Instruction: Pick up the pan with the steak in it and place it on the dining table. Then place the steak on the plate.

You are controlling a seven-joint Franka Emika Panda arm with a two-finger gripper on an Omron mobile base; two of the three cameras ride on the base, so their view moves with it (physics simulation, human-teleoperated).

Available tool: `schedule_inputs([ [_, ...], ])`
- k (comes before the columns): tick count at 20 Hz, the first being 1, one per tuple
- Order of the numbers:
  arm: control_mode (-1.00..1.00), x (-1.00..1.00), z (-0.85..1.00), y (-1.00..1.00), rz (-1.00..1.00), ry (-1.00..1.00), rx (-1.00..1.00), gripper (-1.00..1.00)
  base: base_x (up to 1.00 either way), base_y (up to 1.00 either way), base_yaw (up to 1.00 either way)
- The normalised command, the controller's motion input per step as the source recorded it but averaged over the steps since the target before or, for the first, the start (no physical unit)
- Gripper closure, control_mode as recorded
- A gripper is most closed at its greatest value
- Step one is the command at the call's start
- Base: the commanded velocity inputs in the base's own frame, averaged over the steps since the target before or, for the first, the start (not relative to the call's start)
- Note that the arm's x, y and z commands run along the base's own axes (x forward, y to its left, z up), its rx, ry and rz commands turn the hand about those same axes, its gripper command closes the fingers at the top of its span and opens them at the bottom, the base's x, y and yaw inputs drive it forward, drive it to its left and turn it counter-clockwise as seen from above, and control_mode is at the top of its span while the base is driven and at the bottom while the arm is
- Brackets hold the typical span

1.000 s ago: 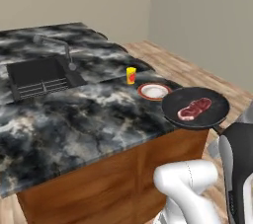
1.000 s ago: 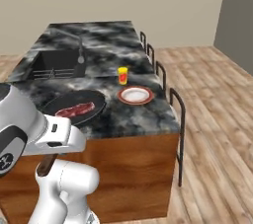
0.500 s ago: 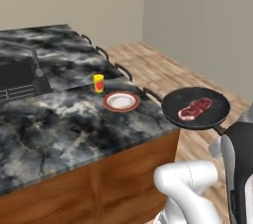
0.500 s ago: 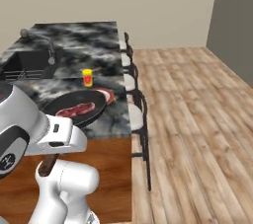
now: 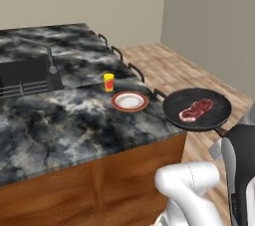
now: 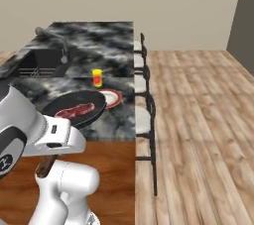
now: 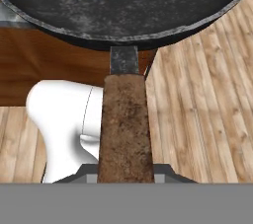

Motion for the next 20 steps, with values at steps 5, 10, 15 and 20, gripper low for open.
schedule_inputs([
  [5,1.00,0.00,0.00,0.00,0.00,0.00,0.00,1.00,-0.01,-0.03,0.05],
  [10,1.00,0.00,0.00,0.00,0.00,0.00,0.00,1.00,0.00,-0.50,0.10],
  [15,1.00,0.00,0.00,0.00,0.00,0.00,0.00,1.00,0.00,-0.63,0.10],
  [20,1.00,0.00,0.00,0.00,0.00,0.00,0.00,1.00,0.12,0.00,0.00],
])
